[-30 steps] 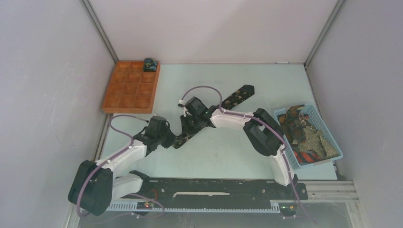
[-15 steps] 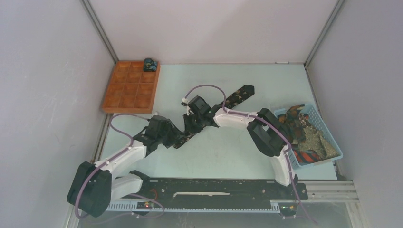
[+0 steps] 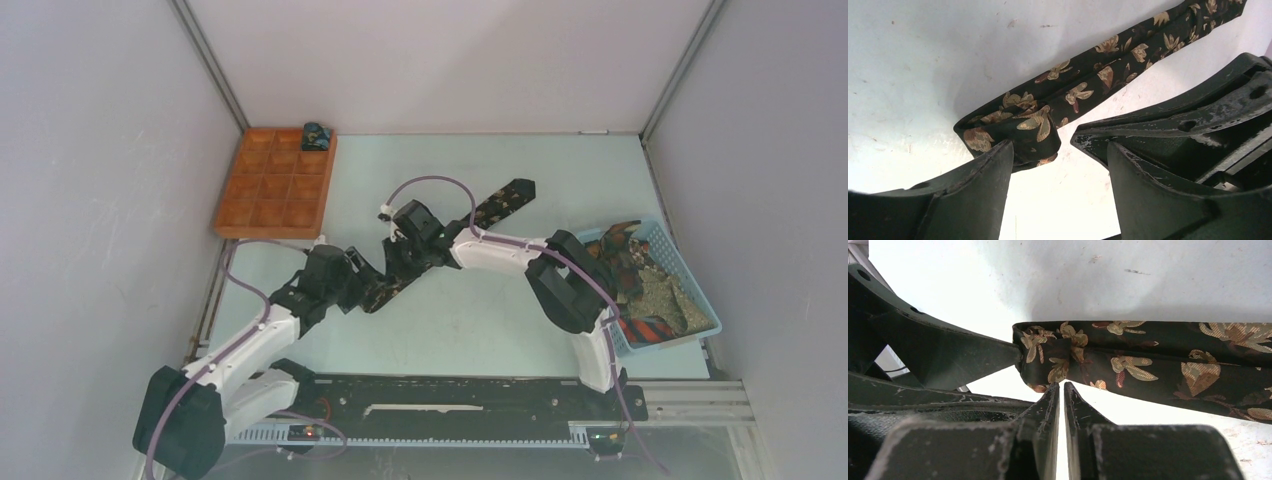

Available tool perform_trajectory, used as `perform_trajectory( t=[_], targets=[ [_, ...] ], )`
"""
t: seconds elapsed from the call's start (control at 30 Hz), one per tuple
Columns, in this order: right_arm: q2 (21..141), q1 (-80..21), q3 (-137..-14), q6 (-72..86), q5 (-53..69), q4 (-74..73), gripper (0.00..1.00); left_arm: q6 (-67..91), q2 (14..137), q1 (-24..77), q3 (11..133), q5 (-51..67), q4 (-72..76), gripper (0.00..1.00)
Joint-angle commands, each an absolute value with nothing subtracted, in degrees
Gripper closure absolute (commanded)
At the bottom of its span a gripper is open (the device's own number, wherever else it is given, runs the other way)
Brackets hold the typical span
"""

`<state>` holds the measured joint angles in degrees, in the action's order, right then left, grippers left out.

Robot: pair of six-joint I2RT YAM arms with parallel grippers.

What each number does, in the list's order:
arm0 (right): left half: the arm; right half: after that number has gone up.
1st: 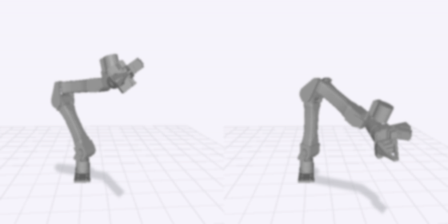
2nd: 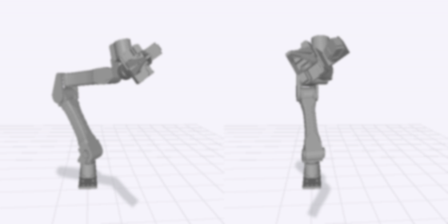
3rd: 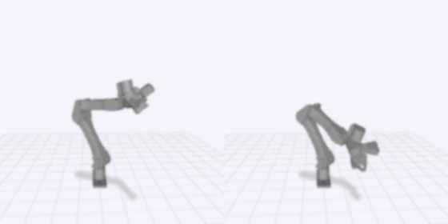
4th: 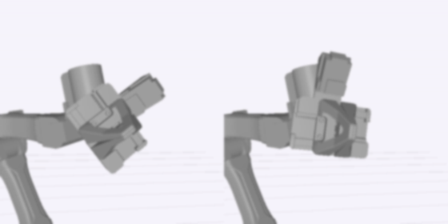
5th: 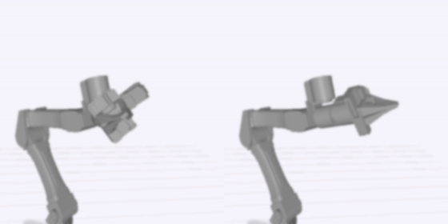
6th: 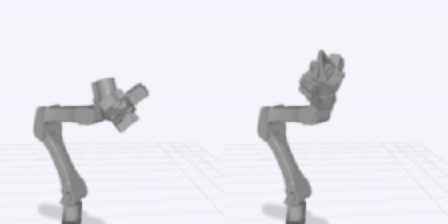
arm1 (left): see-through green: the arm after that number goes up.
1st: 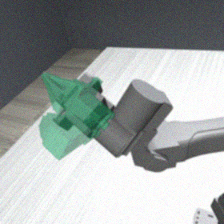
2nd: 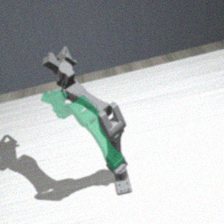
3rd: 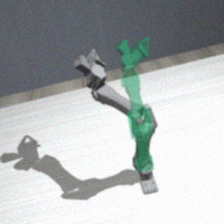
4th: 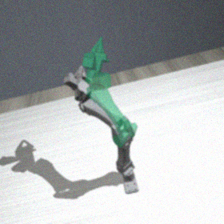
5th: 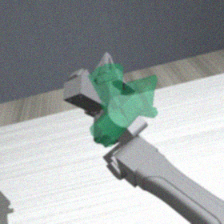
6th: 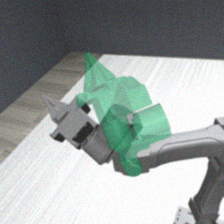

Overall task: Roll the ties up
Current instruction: Roll the tie at the center of the board.

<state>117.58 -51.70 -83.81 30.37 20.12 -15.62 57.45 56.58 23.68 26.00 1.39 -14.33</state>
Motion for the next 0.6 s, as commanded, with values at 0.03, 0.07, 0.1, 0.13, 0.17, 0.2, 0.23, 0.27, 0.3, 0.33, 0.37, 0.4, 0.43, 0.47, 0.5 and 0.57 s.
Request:
perform_trajectory(
  t=[0.03, 0.07, 0.1, 0.13, 0.17, 0.2, 0.23, 0.27, 0.3, 0.33, 0.37, 0.4, 0.43, 0.47, 0.5, 0.57],
  targets=[
    [113.7, -52.4, -84.2, 30.0, 20.3, -13.8, 0.88, 55.7, 53.4, 23.9, 26.1, -2.0, -15.3, 0.25],
    [113.6, -52.4, -84.2, 29.9, 20.2, -13.8, 0.88, 55.7, 52.9, 23.9, 26.0, -2.1, -15.4, 0.25],
    [113.4, -52.4, -84.2, 29.9, 20.2, -13.8, 0.88, 55.7, 52.3, 24.0, 26.0, -2.4, -15.8, 0.25],
    [113.3, -52.4, -84.2, 30.0, 20.2, -13.8, 0.88, 55.7, 51.7, 24.0, 26.0, -2.7, -16.2, 0.25],
    [113.2, -52.4, -84.2, 29.9, 20.3, -13.8, 0.88, 55.7, 51.0, 23.9, 26.0, -3.1, -16.6, 0.25],
    [113.0, -52.4, -84.2, 29.9, 20.3, -13.9, 0.87, 55.5, 50.1, 23.9, 26.1, -3.5, -17.2, 0.25],
    [113.0, -52.5, -84.3, 29.9, 20.4, -13.8, 0.87, 55.2, 49.3, 23.9, 26.2, -3.8, -17.7, 0.25],
    [113.0, -52.6, -84.3, 29.9, 20.6, -13.6, 0.87, 54.7, 48.4, 24.0, 26.3, -4.1, -18.5, 0.25],
    [113.0, -52.6, -84.4, 29.9, 20.8, -13.4, 0.86, 54.2, 47.5, 23.9, 26.5, -4.8, -19.4, 0.25],
    [113.0, -52.8, -84.4, 30.0, 21.1, -13.3, 0.86, 53.8, 46.5, 23.9, 26.7, -5.6, -20.6, 0.25],
    [113.1, -53.0, -84.7, 29.9, 21.3, -13.3, 0.85, 53.4, 45.5, 23.8, 26.8, -6.4, -21.9, 0.25],
    [113.2, -53.1, -84.9, 29.8, 21.4, -13.3, 0.85, 53.1, 44.4, 23.9, 26.9, -7.3, -23.5, 0.25],
    [113.2, -53.4, -85.2, 29.8, 21.5, -13.3, 0.85, 52.9, 43.2, 23.8, 26.9, -8.2, -24.7, 0.25],
    [113.3, -53.6, -85.4, 29.7, 21.7, -13.3, 0.84, 52.8, 41.6, 23.7, 26.9, -9.0, -25.9, 0.25],
    [113.5, -53.8, -85.7, 29.6, 21.9, -13.4, 0.84, 52.7, 40.4, 23.6, 26.7, -10.1, -26.8, 0.25],
    [114.0, -54.1, -86.6, 29.5, 22.2, -13.6, 0.84, 53.1, 37.7, 23.6, 25.9, -11.9, -28.3, 0.25]
  ],
)
